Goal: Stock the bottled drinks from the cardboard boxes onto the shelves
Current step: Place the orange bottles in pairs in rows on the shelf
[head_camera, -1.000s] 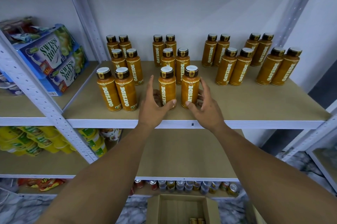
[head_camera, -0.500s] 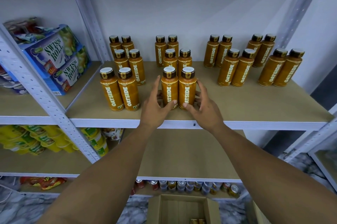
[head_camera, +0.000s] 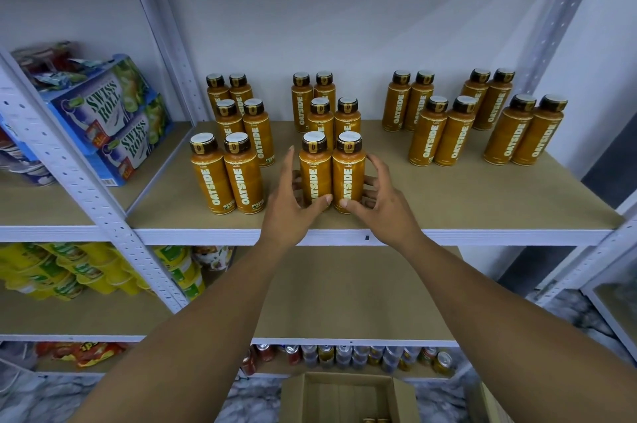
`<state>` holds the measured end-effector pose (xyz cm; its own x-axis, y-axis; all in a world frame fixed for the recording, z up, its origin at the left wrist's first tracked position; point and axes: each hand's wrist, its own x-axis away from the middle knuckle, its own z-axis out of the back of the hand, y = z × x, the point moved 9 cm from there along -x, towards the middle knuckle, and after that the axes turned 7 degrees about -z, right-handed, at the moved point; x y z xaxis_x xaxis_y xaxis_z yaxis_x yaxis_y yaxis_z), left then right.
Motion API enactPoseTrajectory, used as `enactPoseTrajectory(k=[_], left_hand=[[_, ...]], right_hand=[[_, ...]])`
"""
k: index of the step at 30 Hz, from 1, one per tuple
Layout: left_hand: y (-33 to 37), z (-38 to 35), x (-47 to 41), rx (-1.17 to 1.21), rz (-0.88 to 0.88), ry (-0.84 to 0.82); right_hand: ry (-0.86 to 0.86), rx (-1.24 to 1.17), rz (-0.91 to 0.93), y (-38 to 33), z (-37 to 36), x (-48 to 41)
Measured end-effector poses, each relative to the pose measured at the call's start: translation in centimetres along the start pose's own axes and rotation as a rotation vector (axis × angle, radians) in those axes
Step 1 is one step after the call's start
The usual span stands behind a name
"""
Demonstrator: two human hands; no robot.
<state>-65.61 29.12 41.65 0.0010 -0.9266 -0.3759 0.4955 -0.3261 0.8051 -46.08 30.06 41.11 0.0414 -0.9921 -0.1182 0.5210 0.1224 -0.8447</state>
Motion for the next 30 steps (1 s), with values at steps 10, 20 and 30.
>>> enactPoseTrajectory(k=[10,20,30], left_hand=[[5.3,3.1,-3.6,-0.11,-0.175,-0.101],[4.7,3.7,-3.6,-0.139,-0.154,-0.09],[4.6,4.3,-3.3,-0.164,-0.13,-0.069]], right_hand=[[0.047,0.074,0.174,-6.4,3.6,-1.1],[0.062,0.109,0.165,-6.6,2.7,-1.8],[0.05,0.094,0.155,-7.0,1.8,-2.2]])
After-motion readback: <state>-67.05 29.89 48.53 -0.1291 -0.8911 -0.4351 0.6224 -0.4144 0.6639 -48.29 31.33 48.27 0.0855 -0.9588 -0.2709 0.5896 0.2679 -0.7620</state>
